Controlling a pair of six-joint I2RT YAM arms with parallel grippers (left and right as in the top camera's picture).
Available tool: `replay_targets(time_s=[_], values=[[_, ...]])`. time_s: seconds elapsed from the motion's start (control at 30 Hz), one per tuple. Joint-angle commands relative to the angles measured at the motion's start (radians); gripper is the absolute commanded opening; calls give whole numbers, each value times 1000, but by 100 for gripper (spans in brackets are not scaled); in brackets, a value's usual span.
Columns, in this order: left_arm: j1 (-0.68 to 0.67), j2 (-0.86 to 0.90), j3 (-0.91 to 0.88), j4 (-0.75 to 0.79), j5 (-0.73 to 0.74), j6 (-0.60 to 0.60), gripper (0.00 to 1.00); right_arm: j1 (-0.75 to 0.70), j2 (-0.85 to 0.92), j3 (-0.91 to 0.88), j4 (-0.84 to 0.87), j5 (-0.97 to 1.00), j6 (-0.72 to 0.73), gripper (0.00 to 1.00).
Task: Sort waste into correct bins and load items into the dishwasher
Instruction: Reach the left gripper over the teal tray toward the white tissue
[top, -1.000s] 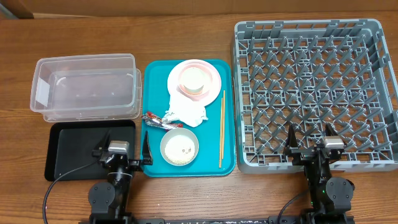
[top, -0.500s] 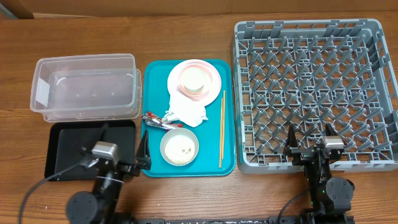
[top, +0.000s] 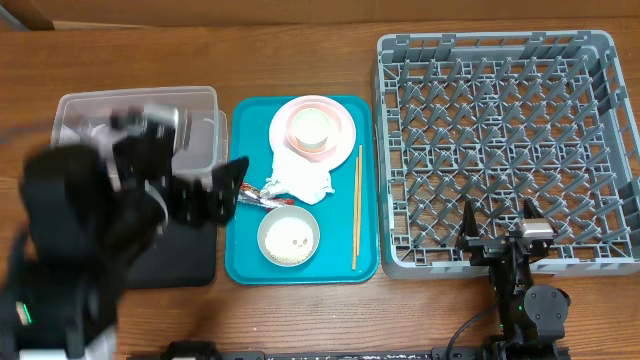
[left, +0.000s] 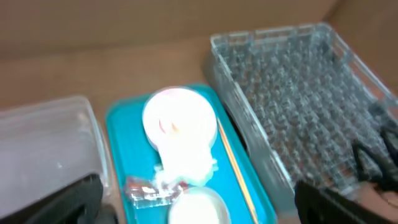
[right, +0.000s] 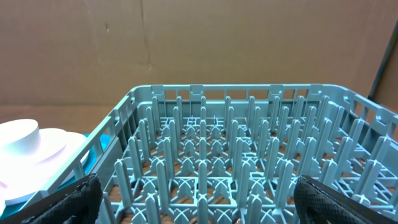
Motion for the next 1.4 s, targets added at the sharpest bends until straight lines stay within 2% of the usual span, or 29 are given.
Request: replay_targets(time_s=[0.0, 0.07, 0.13, 0.3, 0.53, 0.57, 0.6, 0.63, 0.67, 0.7, 0.73, 1.07, 1.37], values=[[0, 212, 261, -187, 42, 37, 100, -2, -10, -10, 7, 9, -1, 100], [0, 313, 362, -289, 42, 37, 100, -2, -10, -10, 7, 9, -1, 100], [0, 394, 414, -327, 36, 37, 100, -2, -10, -10, 7, 9, -1, 100], [0, 529, 417, -379, 42, -16, 100, -2, -10, -10, 7, 9, -1, 100], [-1, 684, 413, -463, 47, -25, 100, -2, -10, -10, 8, 9, -1, 100], [-2, 706, 413, -476, 52, -27, 93, -2, -10, -10, 7, 9, -1, 100], [-2, 726, 413, -487, 55, -26, 76, -2, -10, -10, 7, 9, -1, 100], [-3, 748, 413, -497, 55, -27, 56, -2, -10, -10, 7, 9, -1, 100], [-5, 764, 412, -497, 55, -27, 27, -2, -10, -10, 7, 9, -1, 100], [-8, 780, 411, -497, 56, -27, 8, -2, -10, -10, 7, 9, -1, 100], [-14, 790, 409, -497, 59, -31, 4, -2, -10, -10, 7, 9, -1, 100], [-155, 808, 393, -446, 32, -51, 4, -2, -10, -10, 7, 9, -1, 100], [-354, 808, 393, -397, -209, -289, 4, -2, -10, -10, 7, 9, -1, 100]])
